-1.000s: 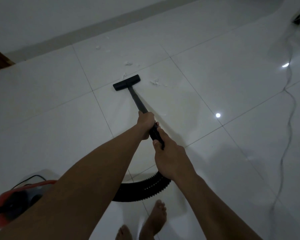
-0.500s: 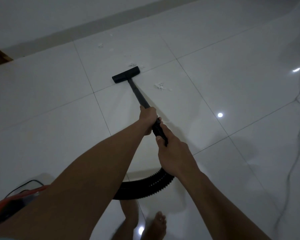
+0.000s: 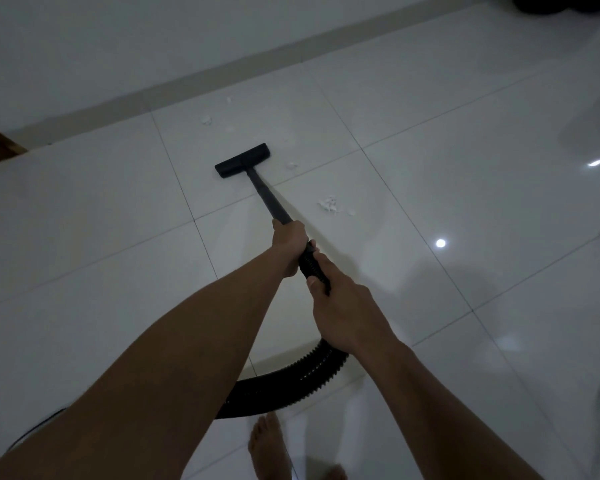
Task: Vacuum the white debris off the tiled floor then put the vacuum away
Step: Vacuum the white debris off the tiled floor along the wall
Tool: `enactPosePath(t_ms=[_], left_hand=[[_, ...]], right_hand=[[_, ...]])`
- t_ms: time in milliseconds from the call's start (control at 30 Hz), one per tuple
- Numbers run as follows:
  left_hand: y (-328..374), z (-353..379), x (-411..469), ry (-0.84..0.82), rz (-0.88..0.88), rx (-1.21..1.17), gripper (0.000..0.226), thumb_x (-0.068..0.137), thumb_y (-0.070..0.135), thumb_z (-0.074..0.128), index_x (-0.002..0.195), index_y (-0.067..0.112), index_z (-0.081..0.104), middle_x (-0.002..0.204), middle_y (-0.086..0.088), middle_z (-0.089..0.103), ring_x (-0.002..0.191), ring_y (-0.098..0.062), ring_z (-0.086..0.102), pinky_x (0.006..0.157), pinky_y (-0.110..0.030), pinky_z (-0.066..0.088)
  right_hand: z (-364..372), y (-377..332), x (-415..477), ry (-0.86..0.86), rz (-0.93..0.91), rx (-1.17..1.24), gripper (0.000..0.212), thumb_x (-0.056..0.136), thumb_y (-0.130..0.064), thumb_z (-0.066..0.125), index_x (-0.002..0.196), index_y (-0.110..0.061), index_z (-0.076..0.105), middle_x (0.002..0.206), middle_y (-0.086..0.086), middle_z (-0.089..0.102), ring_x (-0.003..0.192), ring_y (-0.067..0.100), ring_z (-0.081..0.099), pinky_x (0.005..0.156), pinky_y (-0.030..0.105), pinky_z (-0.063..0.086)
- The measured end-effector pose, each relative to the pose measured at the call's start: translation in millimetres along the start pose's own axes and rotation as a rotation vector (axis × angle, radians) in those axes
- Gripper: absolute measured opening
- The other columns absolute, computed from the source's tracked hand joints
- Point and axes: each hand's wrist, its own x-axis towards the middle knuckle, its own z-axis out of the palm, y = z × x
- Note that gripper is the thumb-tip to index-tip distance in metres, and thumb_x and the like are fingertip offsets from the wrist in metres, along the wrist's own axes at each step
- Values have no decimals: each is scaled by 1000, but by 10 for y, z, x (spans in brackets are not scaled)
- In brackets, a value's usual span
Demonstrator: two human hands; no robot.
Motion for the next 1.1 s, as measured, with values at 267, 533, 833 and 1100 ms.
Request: enactPosePath(t_ms=[267,533,833,1100], left_hand=[[486,-116,431,35,0,1,58,100,8,34,156,18,24,68,-6,49,41,-13,52,40,-21,47],[1039,-266,924,58,1,-48,56,99,8,35,153,19,27,70,-6,47,45,-14,50,41,-22,47],[1509,-578,1270,43,-4,-31,58,99,7,37,154,19,25,71,-6,47,45,-13,49,43,-23,47],[1906,-984,1412,5,9,53,50,99,8,37,148,16,31,73,-9,48,48,-16,50,41,-23,47]], right_hand=[[-29,-324,575,-26,0,34,51,108,-42,31,156,-50,14,95,-6,59,81,12,63,77,32,52],[-30,-736,1205,-17,-15,40,52,108,-43,30,157,-49,14,91,-4,64,77,14,66,79,36,57],[145,-1220,1617,7,-12,69,52,108,-42,30,156,-51,13,85,-5,64,75,14,66,78,38,58],[397,-1760,1770,47,-20,106,53,108,-42,30,158,-47,11,79,-13,58,72,7,64,70,24,54]])
